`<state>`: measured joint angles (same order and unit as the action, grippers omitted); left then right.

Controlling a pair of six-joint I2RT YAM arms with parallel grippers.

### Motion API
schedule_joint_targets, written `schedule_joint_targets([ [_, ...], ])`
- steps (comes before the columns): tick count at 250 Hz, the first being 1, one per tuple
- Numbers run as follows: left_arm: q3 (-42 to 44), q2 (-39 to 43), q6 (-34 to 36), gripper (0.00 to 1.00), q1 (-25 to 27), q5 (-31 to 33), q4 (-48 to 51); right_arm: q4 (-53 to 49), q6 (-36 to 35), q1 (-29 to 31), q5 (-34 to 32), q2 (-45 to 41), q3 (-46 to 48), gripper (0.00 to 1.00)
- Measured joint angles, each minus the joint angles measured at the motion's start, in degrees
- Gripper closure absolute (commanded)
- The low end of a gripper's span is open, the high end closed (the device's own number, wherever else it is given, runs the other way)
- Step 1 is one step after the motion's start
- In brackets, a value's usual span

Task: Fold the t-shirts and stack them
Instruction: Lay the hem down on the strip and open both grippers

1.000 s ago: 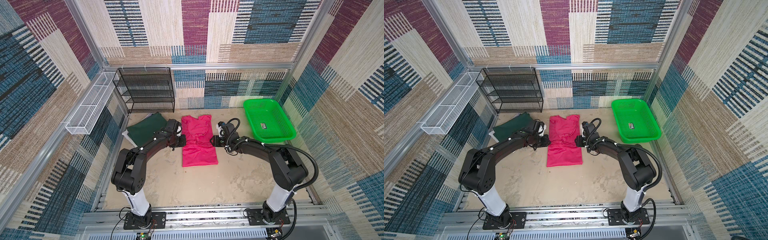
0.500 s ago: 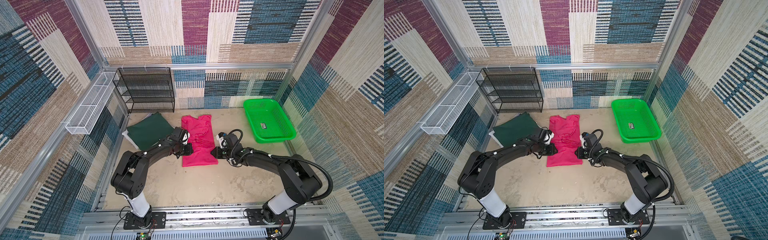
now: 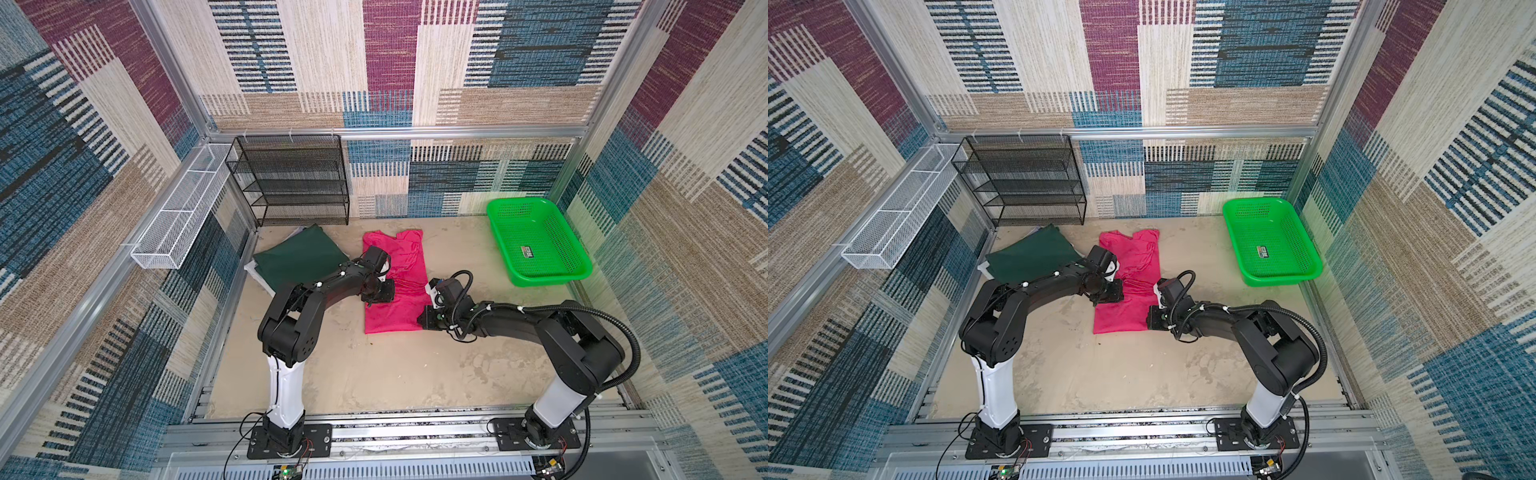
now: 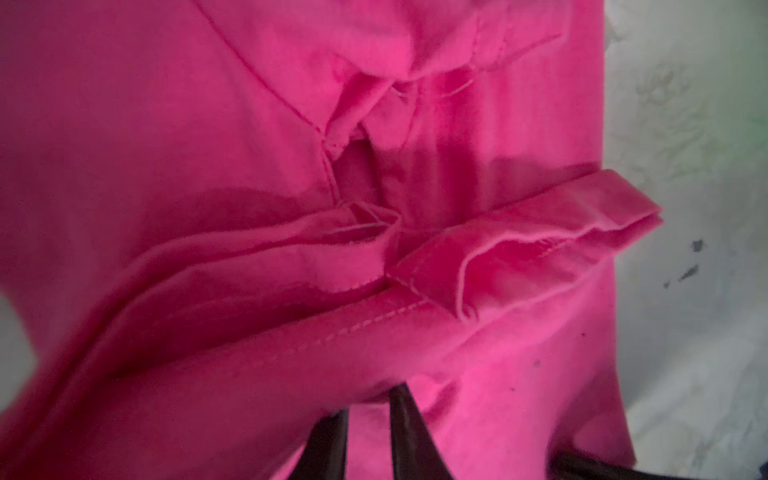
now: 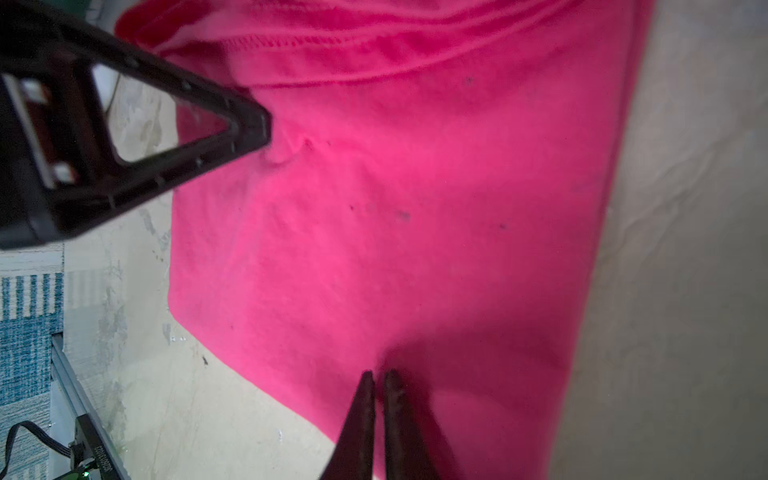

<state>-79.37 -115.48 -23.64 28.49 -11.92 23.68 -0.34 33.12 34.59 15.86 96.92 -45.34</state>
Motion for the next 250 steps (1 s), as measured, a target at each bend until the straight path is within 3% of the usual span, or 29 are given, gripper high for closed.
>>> schedule_joint_targets([
  [111,-12.94,-3.56,4.98,0.75,-2.29,9.14,1.14,-0.81,0.02,0.00,-0.04,-2.03,1.79,0.90],
  [188,-1.88,5.86,6.88,0.79,-3.34,8.07,-0.96,-5.86,-2.08,-0.07,-1.70,-2.29,-8.24,0.88],
  [250,3.06,6.38,6.78,0.80,-4.92,5.35,-3.89,-7.63,-6.49,-0.59,-3.54,8.48,-23.50,0.88],
])
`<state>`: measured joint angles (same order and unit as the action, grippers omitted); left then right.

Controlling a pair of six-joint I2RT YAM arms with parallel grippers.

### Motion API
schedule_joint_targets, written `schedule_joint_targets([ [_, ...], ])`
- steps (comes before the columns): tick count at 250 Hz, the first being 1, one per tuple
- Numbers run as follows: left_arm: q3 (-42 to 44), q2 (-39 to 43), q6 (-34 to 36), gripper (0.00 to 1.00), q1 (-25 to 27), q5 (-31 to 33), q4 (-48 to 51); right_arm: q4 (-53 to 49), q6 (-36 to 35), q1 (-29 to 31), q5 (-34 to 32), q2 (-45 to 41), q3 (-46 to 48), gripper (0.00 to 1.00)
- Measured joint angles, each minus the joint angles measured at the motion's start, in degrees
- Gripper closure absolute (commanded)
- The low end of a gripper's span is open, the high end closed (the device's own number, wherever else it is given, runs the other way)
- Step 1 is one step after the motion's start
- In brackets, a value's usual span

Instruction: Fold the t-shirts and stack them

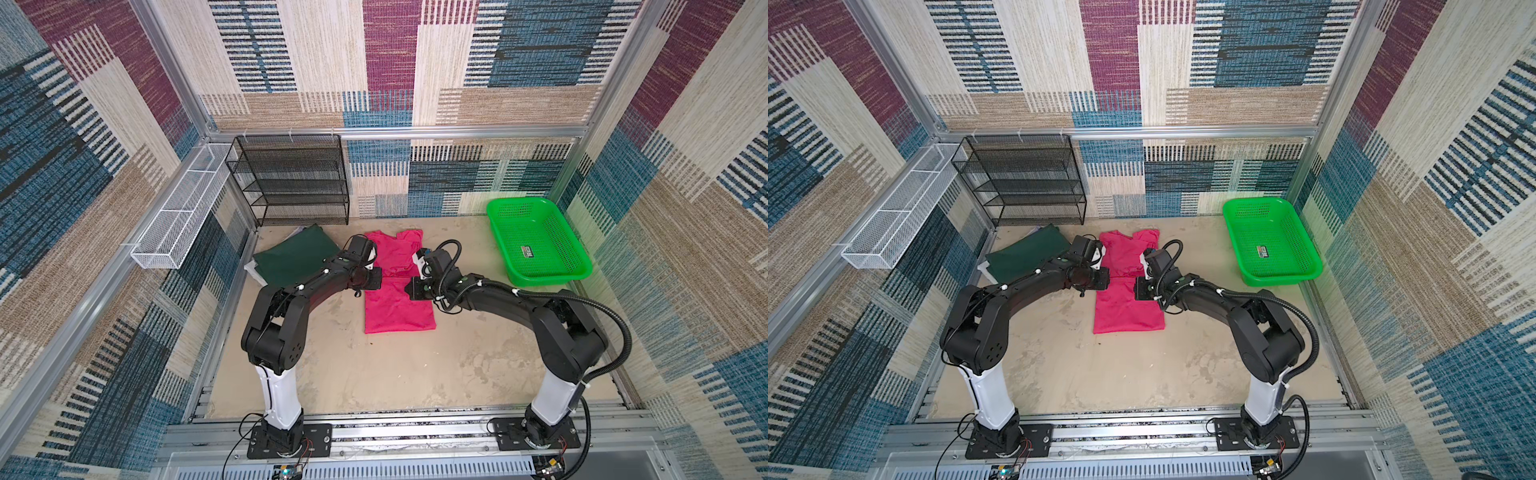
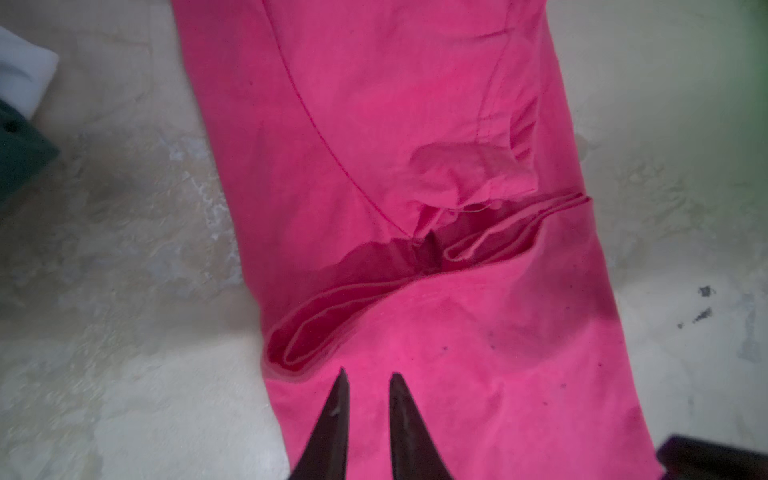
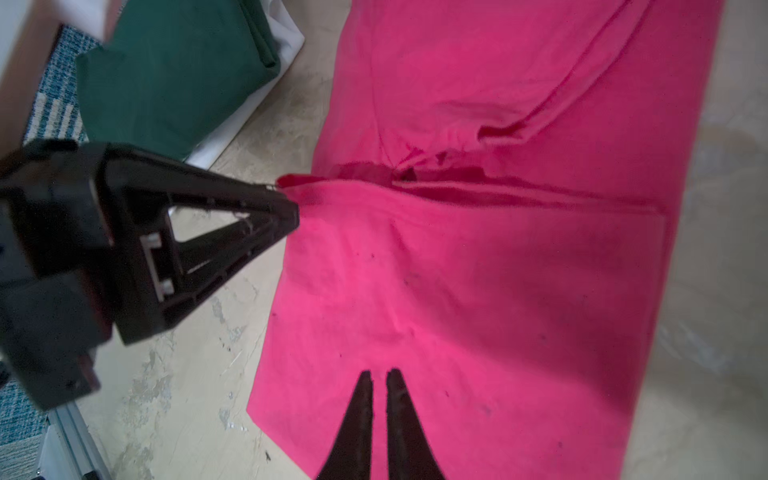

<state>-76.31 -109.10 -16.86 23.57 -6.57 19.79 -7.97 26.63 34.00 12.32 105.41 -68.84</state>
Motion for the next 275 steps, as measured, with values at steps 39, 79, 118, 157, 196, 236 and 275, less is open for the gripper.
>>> schedule_joint_targets([
  [39,0.02,-2.23,-0.61,0.80,-1.60,-1.90,-2.47,0.46,-1.46,-0.63,0.11,7.04,-7.02,0.88],
  [79,-2.08,-6.71,-1.09,0.81,-3.21,-4.02,-3.32,1.62,-1.64,-2.19,1.09,13.38,-11.85,0.88],
  [118,-2.54,-8.76,-2.29,0.81,-4.44,-5.77,-5.01,1.64,-1.64,-3.13,1.62,17.16,-12.96,0.88],
  [157,-1.86,-8.57,-2.71,0.81,-4.70,-6.03,-6.03,2.71,-1.62,-3.93,2.34,17.90,-11.85,0.88],
  [196,-0.55,-6.75,-2.71,0.82,-4.81,-6.01,-5.42,4.31,-2.29,-4.98,2.23,17.86,-10.99,0.88],
  [236,0.85,-3.54,-2.60,0.82,-4.81,-6.16,-5.07,2.69,-4.37,-5.53,-1.44,14.73,-9.35,0.87],
  [275,4.31,1.51,-2.73,0.82,-4.66,-8.07,-5.90,2.21,-5.77,-5.60,-3.52,8.83,-6.93,0.86],
])
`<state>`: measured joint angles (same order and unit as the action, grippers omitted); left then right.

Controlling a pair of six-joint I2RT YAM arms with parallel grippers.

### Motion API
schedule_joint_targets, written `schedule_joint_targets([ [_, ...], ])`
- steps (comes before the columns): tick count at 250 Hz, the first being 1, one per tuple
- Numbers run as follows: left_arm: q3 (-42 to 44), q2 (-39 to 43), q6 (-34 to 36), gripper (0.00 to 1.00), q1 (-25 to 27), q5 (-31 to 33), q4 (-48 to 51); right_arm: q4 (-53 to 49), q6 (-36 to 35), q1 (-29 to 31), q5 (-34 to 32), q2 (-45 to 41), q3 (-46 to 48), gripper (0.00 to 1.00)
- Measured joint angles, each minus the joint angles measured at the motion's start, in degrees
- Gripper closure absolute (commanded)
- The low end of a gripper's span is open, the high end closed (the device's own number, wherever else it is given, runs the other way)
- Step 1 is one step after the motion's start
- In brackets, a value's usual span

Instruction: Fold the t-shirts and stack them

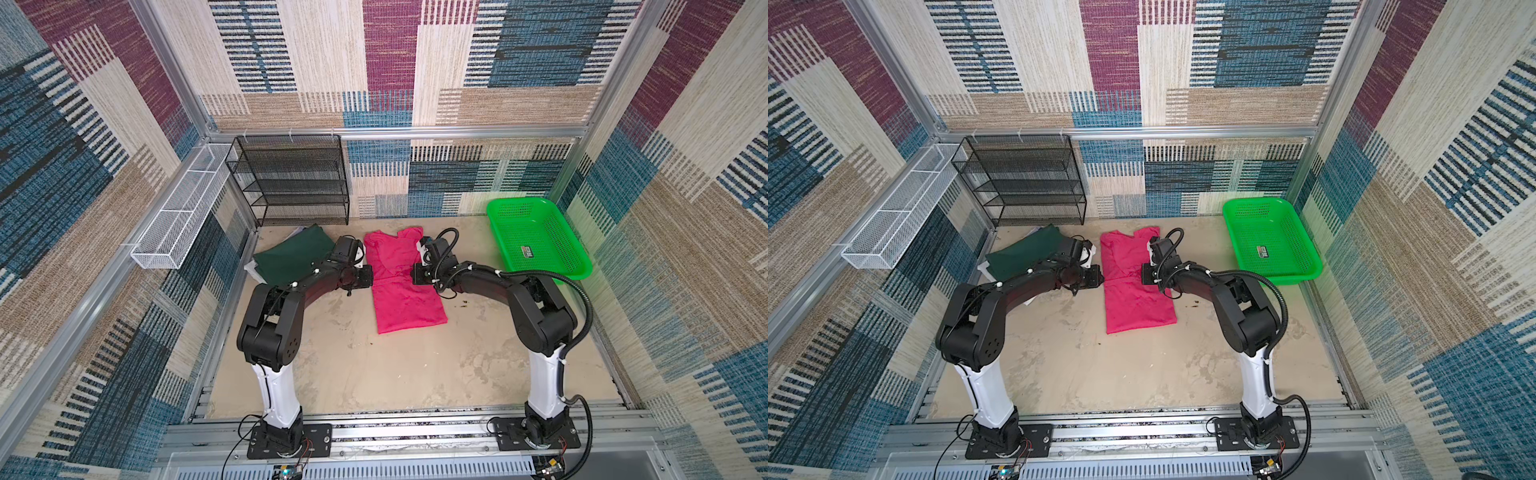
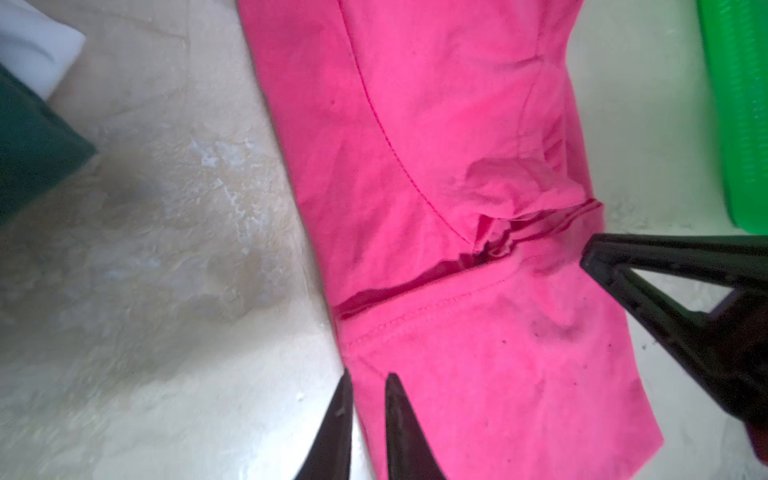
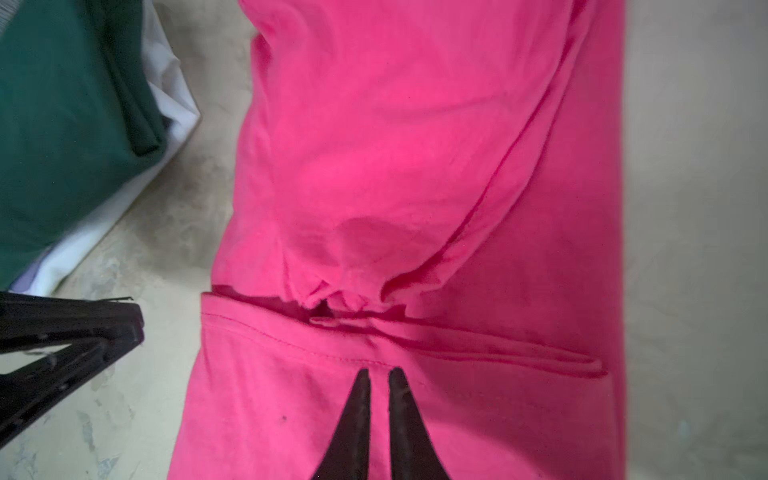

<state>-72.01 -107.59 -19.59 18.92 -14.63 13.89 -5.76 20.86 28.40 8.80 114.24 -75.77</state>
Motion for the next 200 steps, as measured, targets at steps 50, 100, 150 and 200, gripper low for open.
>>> schedule_joint_targets([
  [50,3.67,1.77,-4.48,0.82,2.27,-6.25,-1.79,-0.13,-0.15,-0.11,-1.51,-1.70,3.43,0.86],
  [100,3.82,-1.86,-6.27,0.83,5.20,-9.97,-2.08,0.61,-0.09,-1.70,-1.51,0.22,5.60,0.86],
  [150,3.02,-4.13,-6.82,0.83,5.07,-8.04,0.57,2.27,0.11,-3.43,-1.40,1.05,6.34,0.86],
  [200,3.69,-3.78,-7.02,0.83,4.50,-7.23,0.48,4.81,0.11,-4.48,-1.53,0.85,8.02,0.86],
])
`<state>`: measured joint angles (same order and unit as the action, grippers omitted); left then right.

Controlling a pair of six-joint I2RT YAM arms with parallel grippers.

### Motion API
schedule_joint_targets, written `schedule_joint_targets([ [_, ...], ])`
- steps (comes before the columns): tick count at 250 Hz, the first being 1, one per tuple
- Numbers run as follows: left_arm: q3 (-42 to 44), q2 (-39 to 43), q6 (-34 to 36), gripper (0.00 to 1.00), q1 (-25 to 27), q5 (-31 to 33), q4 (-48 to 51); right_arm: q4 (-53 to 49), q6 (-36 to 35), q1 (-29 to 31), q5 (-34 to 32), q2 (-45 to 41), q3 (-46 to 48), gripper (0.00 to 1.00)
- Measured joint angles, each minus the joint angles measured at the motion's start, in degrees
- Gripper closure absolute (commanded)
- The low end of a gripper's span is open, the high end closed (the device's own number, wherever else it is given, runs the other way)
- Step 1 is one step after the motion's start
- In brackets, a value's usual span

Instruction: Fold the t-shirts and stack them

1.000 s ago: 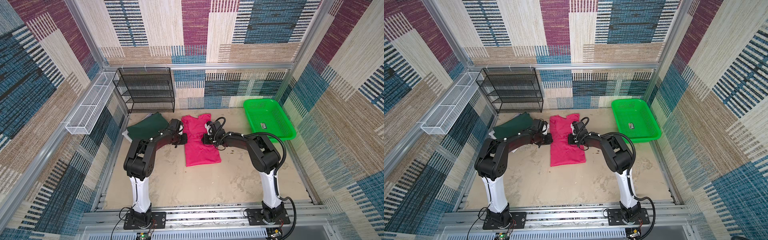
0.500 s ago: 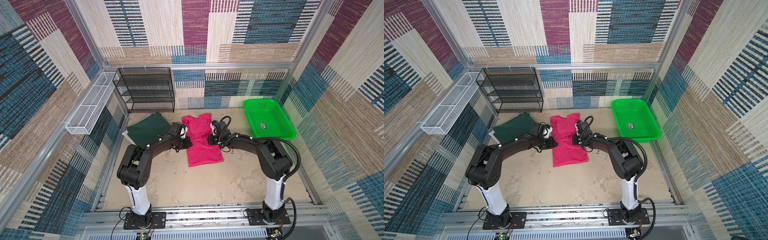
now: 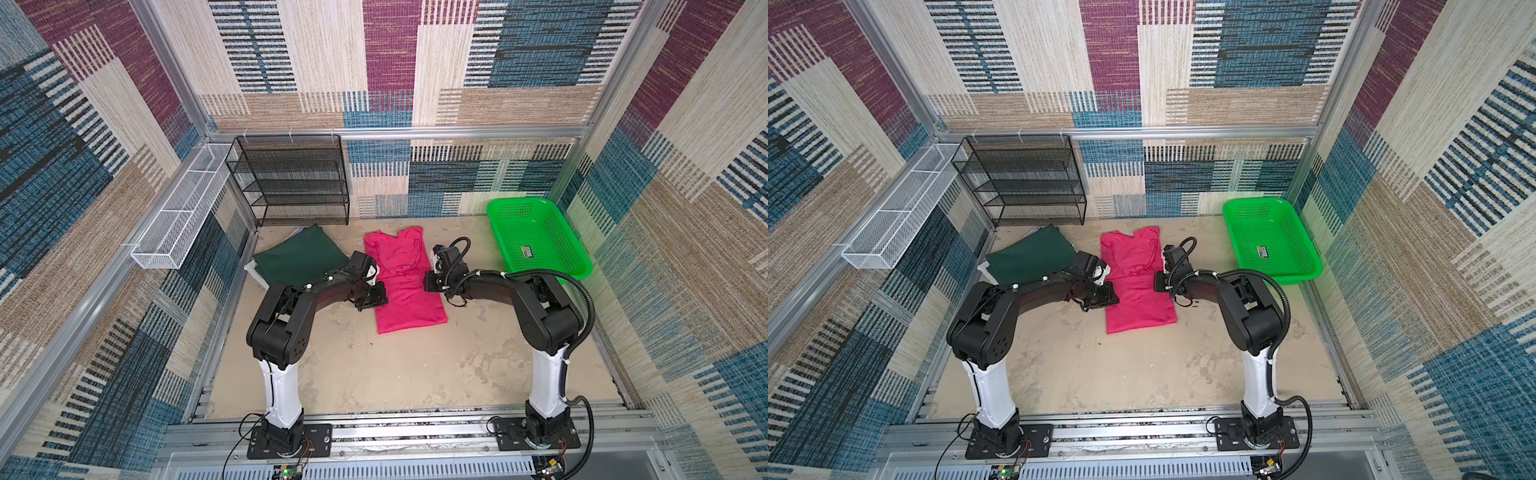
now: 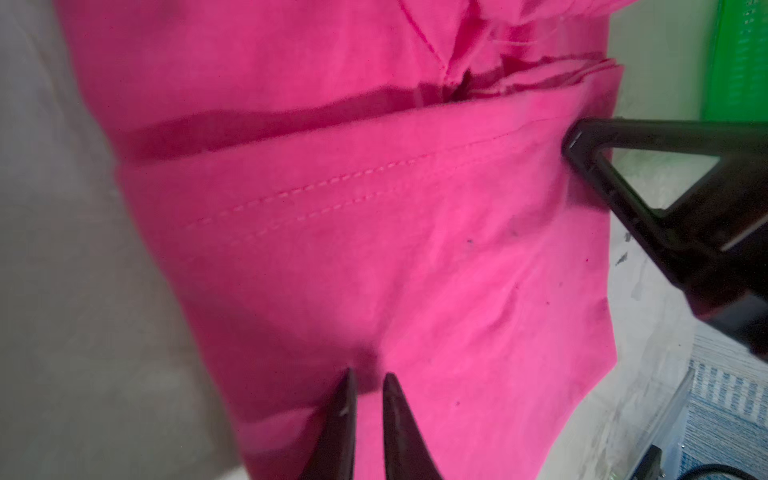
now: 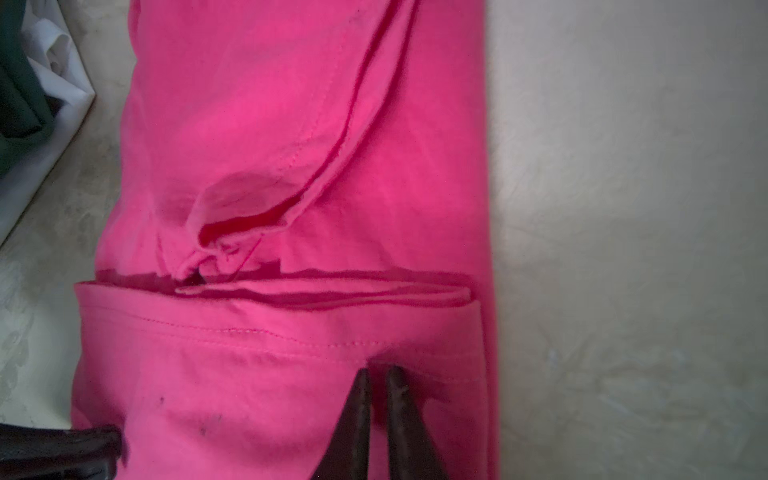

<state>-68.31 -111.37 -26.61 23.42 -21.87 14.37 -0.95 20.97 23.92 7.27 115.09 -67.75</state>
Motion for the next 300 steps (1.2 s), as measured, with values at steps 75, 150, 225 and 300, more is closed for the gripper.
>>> schedule_joint_targets([
  [75,1.84,7.10,0.50,0.81,-0.20,1.42,3.26,-4.15,-0.87,-0.33,-3.39,-8.15,2.73,0.85],
  [150,11.30,15.23,-1.07,0.83,6.32,-2.12,4.15,-2.67,3.48,0.70,7.65,-20.06,15.93,0.85],
  [225,17.20,14.82,-5.79,0.84,7.61,-1.77,0.37,-1.31,7.32,1.81,12.68,-22.38,24.24,0.86],
  [300,16.79,12.94,-6.40,0.84,7.58,-0.85,0.74,-1.95,8.11,1.75,9.53,-20.96,25.51,0.86],
])
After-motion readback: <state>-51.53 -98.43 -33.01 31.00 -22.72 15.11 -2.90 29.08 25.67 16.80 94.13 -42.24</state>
